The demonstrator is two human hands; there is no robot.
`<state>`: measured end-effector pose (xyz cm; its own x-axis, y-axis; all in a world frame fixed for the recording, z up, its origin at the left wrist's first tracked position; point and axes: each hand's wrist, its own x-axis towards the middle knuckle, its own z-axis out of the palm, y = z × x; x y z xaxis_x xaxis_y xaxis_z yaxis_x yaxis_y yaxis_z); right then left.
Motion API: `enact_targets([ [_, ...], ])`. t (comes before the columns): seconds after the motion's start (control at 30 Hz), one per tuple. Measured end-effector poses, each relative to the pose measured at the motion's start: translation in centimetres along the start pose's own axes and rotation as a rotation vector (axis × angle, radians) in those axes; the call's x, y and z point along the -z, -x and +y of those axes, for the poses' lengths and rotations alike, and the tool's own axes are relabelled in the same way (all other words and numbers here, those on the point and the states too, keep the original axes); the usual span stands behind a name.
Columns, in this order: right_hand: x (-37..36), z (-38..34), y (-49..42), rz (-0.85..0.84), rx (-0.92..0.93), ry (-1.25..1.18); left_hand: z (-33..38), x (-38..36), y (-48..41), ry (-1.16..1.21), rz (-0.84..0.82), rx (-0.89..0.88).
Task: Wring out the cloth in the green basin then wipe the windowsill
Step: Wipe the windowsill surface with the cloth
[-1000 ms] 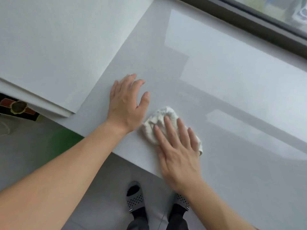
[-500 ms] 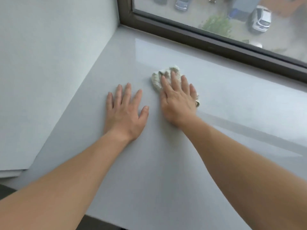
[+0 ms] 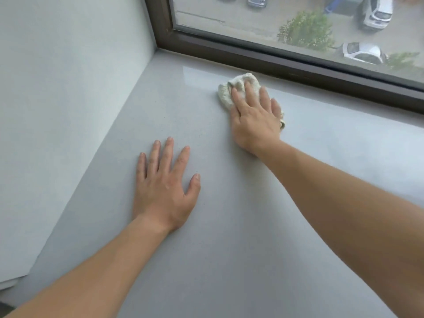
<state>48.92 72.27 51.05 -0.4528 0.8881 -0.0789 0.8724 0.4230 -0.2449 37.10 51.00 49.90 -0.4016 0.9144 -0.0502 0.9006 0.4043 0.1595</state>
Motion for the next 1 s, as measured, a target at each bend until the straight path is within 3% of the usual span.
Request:
enact_targets([
  [0.07, 1.1, 3.2, 0.1, -0.033, 0.058, 0.015, -0.2, 0.0, 0.0, -0.001, 0.001, -0.003],
  [0.17, 2.5, 8.3, 0.2, -0.006, -0.174, 0.028, -0.1, 0.0, 0.1, -0.027, -0.010, 0.002],
  [0.27, 1.8, 6.0, 1.1, 0.069, -0.344, -0.008, 0.2, 0.1, -0.1, -0.033, -0.020, 0.011],
  [0.37, -0.1, 0.7, 4.3, 0.024, -0.039, 0.009, 0.3, 0.3, -0.1, -0.029, -0.025, 0.013],
  [0.47, 0.4, 2.6, 5.6, -0.051, 0.225, 0.046, 0.2, 0.4, -0.1, -0.026, -0.029, 0.012],
  [0.5, 0.9, 4.5, 4.8, -0.043, 0.183, 0.053, 0.2, 0.4, -0.1, -0.024, -0.030, 0.009],
  [0.57, 1.8, 7.4, 3.2, -0.004, -0.084, 0.033, 0.3, 0.4, -0.1, -0.021, -0.041, 0.005],
  [0.63, 1.9, 6.8, 3.1, 0.016, -0.309, -0.020, 0.2, 0.2, -0.1, -0.015, -0.043, 0.003],
  [0.67, 1.4, 5.0, 3.9, 0.025, -0.320, -0.009, 0.1, 0.2, -0.1, -0.011, -0.041, 0.002],
  [0.8, -0.6, -0.3, 10.6, -0.050, 0.130, 0.033, 0.0, 0.1, -0.1, -0.010, -0.028, -0.003],
  [0.87, 0.0, 1.4, 11.1, -0.075, 0.198, 0.042, 0.0, 0.0, -0.1, -0.011, -0.043, -0.007],
  [1.0, 1.2, 5.5, 8.1, 0.001, -0.270, -0.014, -0.1, 0.2, -0.1, 0.014, -0.058, -0.014],
])
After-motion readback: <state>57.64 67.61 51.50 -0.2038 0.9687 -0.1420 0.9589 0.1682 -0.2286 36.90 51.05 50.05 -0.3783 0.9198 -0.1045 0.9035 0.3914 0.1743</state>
